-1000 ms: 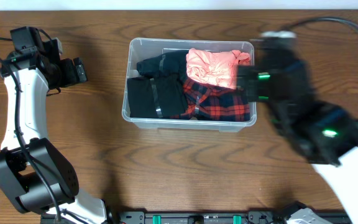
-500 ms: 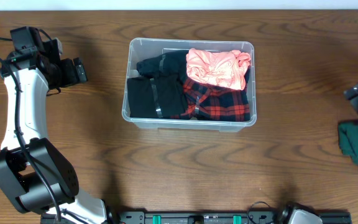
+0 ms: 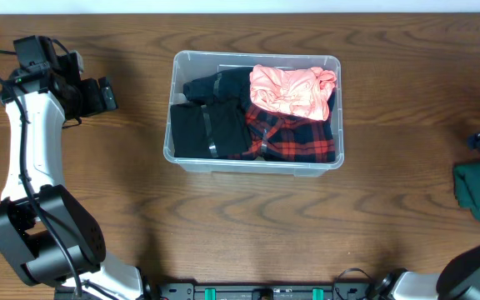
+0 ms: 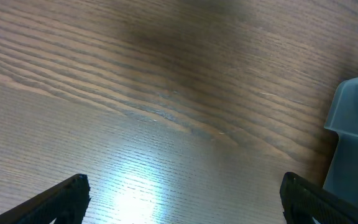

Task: Pack container
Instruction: 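Move the right gripper to the dark green garment and grasp it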

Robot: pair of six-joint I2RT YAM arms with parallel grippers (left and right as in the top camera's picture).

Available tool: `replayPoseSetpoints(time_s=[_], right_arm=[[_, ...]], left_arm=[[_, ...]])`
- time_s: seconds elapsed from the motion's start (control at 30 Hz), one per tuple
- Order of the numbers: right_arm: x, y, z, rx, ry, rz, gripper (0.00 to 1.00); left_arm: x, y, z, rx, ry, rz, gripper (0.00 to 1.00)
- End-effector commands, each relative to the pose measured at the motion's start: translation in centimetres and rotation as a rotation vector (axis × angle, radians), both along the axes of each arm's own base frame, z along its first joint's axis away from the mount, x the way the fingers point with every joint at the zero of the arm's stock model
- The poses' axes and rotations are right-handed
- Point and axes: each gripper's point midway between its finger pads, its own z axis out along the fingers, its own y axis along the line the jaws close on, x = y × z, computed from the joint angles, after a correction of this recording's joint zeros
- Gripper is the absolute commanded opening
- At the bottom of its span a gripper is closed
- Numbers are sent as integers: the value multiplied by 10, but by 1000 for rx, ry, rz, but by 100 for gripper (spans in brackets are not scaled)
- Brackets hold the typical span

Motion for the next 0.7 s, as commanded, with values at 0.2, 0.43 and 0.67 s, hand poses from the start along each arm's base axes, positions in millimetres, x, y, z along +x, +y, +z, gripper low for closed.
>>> replayPoseSetpoints(time_s=[0.2,0.43,0.67], right_arm=[[-8,-21,-30,63,17,102,98],[-32,-26,-66,98,41,80,99],[-45,-29,-84,111,39,31,95]], left_arm=[[0,-1,-3,-5,6,-9,98],[0,-1,-3,-5,5,-9,98],[0,-1,-3,-5,5,-9,98]])
